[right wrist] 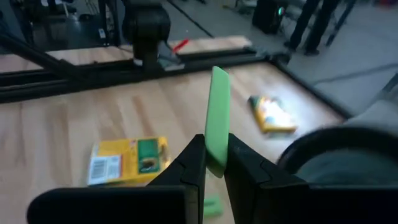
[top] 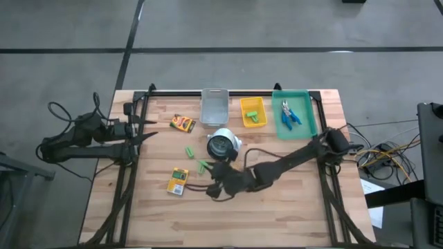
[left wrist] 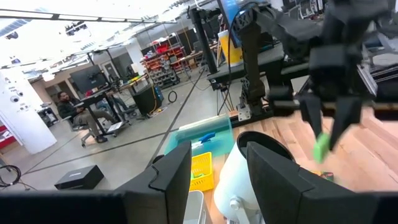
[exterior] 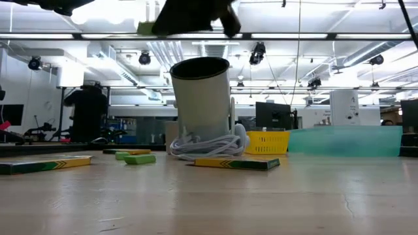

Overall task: Pick & Place School Supplies
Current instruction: Put the green eraser into the yellow bin

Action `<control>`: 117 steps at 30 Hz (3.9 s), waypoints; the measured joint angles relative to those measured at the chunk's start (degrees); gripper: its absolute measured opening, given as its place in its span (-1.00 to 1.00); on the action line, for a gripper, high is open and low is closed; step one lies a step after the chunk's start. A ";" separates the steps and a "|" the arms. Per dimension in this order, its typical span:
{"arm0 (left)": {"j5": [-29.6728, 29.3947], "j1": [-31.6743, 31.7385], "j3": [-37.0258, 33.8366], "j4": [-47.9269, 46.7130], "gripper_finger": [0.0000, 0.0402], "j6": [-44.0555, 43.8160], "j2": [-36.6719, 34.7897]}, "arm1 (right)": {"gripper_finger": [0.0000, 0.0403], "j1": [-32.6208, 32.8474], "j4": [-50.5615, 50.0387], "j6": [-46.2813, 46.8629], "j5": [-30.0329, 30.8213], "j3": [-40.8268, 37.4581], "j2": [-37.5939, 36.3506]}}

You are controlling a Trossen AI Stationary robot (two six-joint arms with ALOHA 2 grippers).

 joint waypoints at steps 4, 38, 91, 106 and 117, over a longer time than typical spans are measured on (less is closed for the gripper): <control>0.00 -0.02 0.00 -0.04 -0.20 0.01 0.00 | -0.83 -0.28 -0.15 -9.61 -0.10 -0.09 -4.43; 0.02 -0.01 0.00 -0.87 -0.20 0.00 0.00 | -0.83 -20.99 15.03 -24.25 -27.58 -50.11 -57.55; 0.02 0.00 -0.04 -0.92 -0.20 -0.01 0.00 | -0.83 -59.14 -8.88 -0.40 -52.94 -31.62 -17.30; 0.01 -0.01 -0.04 -0.92 -0.20 0.00 0.00 | -0.79 -60.01 -17.73 -0.45 -52.81 -23.65 -10.34; 0.02 0.00 -0.04 -0.92 -0.20 0.00 0.00 | -0.67 -60.01 -19.71 -0.45 -51.08 -21.44 -9.79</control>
